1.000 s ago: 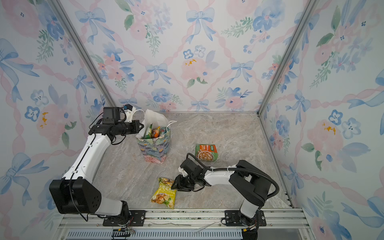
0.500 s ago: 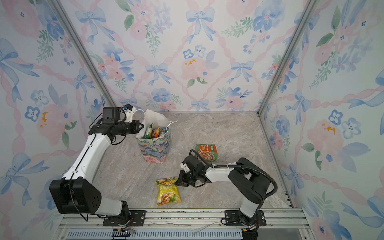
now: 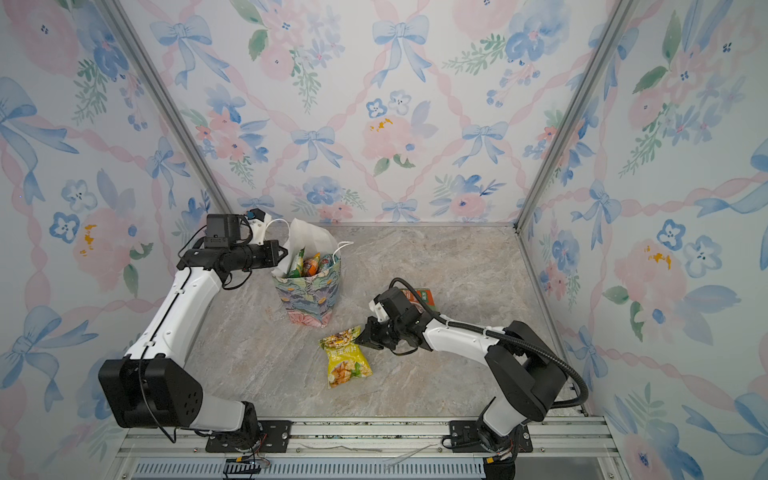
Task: Place the snacks into the paper bag
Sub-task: 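Lower the right gripper onto the yellow chip bag and close, then lift the yellow chip bag with the right gripper and carry it above the bag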
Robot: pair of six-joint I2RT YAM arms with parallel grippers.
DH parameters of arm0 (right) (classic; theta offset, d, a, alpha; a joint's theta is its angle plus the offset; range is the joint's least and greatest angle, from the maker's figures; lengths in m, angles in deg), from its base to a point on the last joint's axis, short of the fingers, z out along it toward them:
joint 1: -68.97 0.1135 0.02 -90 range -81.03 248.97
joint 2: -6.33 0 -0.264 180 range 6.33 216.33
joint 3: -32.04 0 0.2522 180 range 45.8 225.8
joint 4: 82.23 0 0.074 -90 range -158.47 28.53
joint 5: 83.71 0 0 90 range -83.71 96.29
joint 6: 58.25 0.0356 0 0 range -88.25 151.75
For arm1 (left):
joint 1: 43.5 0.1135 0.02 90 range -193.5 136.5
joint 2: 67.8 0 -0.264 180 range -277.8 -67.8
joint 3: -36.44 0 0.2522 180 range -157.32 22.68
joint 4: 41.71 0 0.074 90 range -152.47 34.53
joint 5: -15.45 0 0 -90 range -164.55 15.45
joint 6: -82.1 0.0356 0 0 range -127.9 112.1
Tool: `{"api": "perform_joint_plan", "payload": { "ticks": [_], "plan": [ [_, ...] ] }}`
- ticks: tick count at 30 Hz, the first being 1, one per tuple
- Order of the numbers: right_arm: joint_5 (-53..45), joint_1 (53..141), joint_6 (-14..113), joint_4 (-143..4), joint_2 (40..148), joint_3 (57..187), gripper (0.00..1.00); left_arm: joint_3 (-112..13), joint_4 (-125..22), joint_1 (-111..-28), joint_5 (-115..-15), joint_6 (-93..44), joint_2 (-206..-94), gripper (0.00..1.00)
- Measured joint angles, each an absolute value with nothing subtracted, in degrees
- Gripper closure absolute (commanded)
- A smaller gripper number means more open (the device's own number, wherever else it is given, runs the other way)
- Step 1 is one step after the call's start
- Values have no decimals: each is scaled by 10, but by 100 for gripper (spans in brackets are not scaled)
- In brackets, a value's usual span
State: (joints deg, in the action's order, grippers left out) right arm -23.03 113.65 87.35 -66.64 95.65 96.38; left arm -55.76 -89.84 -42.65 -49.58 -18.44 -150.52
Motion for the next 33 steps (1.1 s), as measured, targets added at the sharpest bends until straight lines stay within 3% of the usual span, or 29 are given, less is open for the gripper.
{"api": "perform_joint_plan", "payload": {
  "ticks": [16, 33],
  "plan": [
    [-140, 997, 760, -480, 904, 1120, 100, -558, -898, -427, -496, -185, -1505, 100],
    [1, 960, 685, -492, 920, 1344, 100, -558, -898, -427, -496, -184, -1505, 100]
  ]
}}
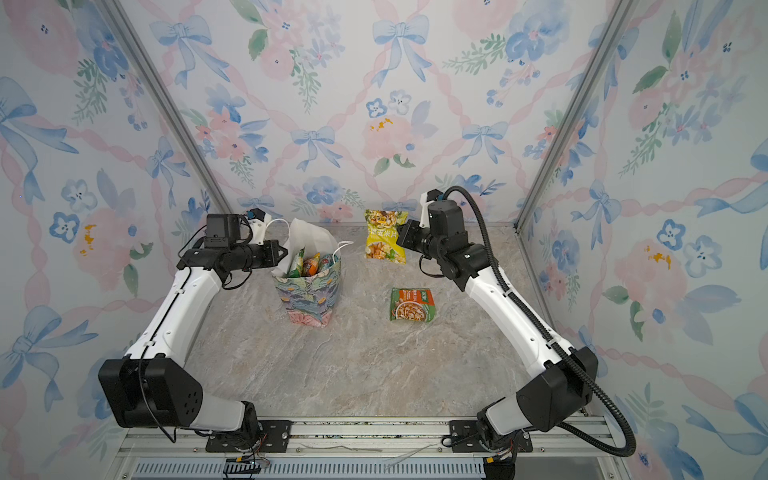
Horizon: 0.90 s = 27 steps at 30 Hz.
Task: Place the snacks into the paper bag
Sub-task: 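Lift the yellow chip bag with the right gripper and carry it above the bag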
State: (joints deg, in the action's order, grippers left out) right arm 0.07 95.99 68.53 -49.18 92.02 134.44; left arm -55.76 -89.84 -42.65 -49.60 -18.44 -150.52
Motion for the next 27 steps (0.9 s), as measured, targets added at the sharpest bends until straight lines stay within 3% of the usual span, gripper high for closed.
{"api": "perform_joint_plan", "payload": {
  "ticks": [13, 27],
  "plan": [
    [23, 968, 640, -500, 1053, 1543, 100, -558, -898, -427, -496, -184, -1505, 100],
    [-5, 1034, 627, -459, 1197, 1759, 100, -558, -898, -427, -496, -184, -1505, 100]
  ]
}}
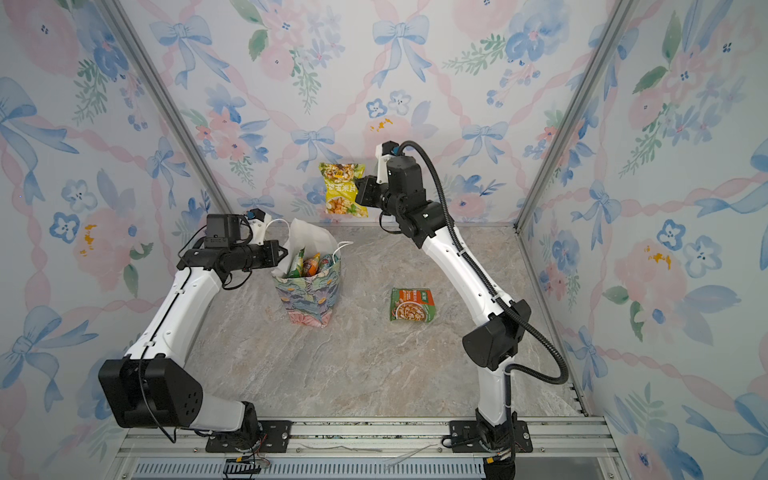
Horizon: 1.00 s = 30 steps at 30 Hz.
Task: Place the snacks into the paper bag
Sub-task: 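Lift the yellow chip bag with the right gripper and carry it above the bag, then lower the yellow chip bag into the bag opening beside the left gripper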
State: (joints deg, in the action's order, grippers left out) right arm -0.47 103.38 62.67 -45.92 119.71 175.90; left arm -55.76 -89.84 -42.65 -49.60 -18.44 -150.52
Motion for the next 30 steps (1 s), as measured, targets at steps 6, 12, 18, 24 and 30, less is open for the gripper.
{"api": "perform_joint_plan", "payload": {
  "ticks": [6, 12, 18, 24, 30],
  "plan": [
    [-36, 1063, 647, -456, 1210, 1767, 100, -558, -898, -427, -496, -184, -1505, 100],
    [-57, 1084, 675, -476, 1206, 1733, 100, -558, -898, -427, -496, -184, -1505, 100],
    [-67, 1097, 700, -490, 1205, 1680, 100, -558, -898, -425, -496, -184, -1505, 100],
    [-70, 1100, 723, -508, 1189, 1612, 100, -558, -898, -425, -496, -184, -1505, 100],
    [-77, 1100, 753, -536, 1163, 1562, 100, -558, -898, -425, -496, -184, -1505, 100]
  ]
}}
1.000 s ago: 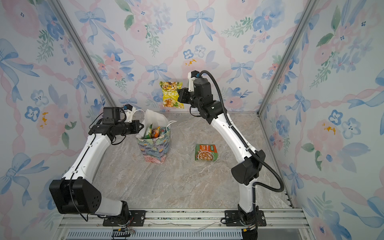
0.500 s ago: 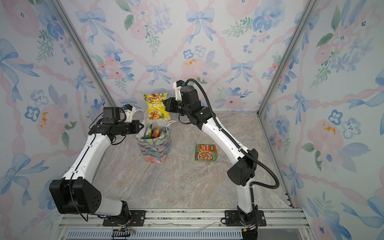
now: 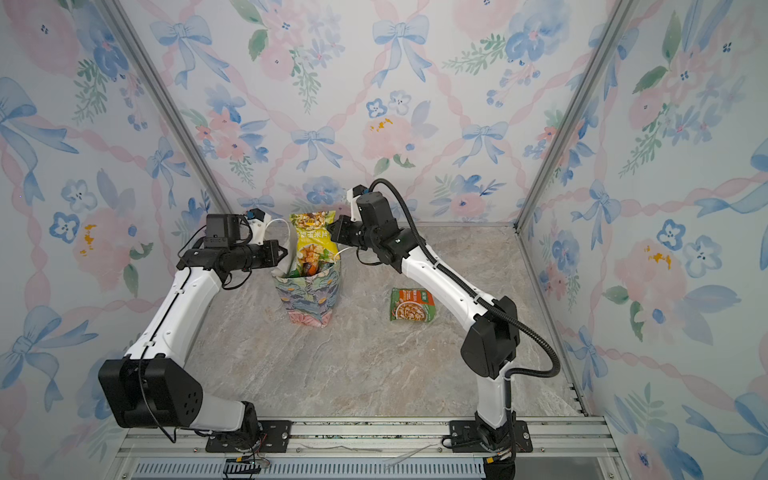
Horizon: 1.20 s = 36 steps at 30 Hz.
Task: Place the snacks into the paper bag
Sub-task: 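Lower the yellow chip bag into the bag opening beside the left gripper, then open the right gripper to release the yellow chip bag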
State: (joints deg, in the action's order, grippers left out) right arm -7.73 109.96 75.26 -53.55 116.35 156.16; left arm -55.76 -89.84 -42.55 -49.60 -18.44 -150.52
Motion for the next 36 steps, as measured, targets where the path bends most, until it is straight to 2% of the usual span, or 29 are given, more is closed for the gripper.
{"api": "perform_joint_plan", "payload": {
  "ticks": [11, 12, 13, 16, 18, 26, 36],
  "plan": [
    [-94, 1109, 793, -567, 1160, 1531, 98, -558, -898, -425, -496, -184, -1505, 100],
    [-94, 1110, 794, -567, 1160, 1529, 93, -558, -898, -425, -496, -184, -1505, 100],
    [-96, 1110, 797, -567, 1160, 1527, 82, -558, -898, -425, -496, -184, -1505, 100],
    [-95, 1111, 801, -565, 1160, 1523, 46, -558, -898, -425, -496, -184, -1505, 100],
    [-89, 1111, 792, -560, 1158, 1523, 35, -558, -898, -425, -496, -184, -1505, 100],
    [-17, 1111, 692, -501, 1128, 1538, 19, -558, -896, -425, -496, -184, -1505, 100],
    [70, 1117, 545, -361, 1128, 1674, 15, -558, -893, -425, -496, -184, -1505, 100]
  ]
}}
